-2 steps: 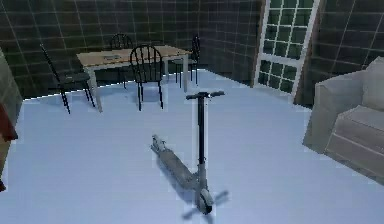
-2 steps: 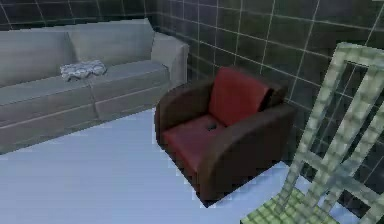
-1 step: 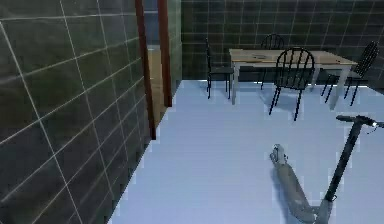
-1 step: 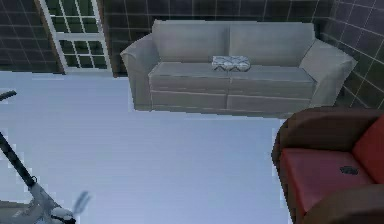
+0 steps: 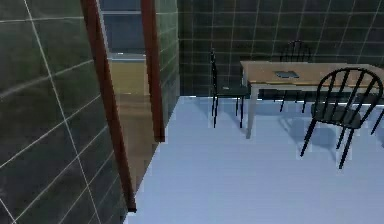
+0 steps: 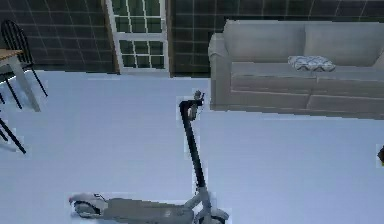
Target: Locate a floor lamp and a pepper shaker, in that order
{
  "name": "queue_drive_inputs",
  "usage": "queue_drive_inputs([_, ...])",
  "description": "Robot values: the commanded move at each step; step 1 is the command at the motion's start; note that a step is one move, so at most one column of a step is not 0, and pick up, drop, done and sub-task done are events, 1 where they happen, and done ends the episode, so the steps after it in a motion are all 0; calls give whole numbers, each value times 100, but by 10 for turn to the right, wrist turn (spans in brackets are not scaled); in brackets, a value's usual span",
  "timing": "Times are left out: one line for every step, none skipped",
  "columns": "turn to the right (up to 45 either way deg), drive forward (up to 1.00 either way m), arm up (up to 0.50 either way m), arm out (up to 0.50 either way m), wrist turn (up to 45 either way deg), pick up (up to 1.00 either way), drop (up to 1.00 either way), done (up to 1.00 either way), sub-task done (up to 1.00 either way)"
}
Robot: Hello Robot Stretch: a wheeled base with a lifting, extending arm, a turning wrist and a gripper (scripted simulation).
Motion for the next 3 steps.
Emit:
queue_drive_inputs([0,100,0,0,0,0,0,0,0])
queue_drive_inputs([0,55,0,0,0,0,0,0,0])
queue_drive_inputs([-450,0,0,0,0,0,0,0,0])
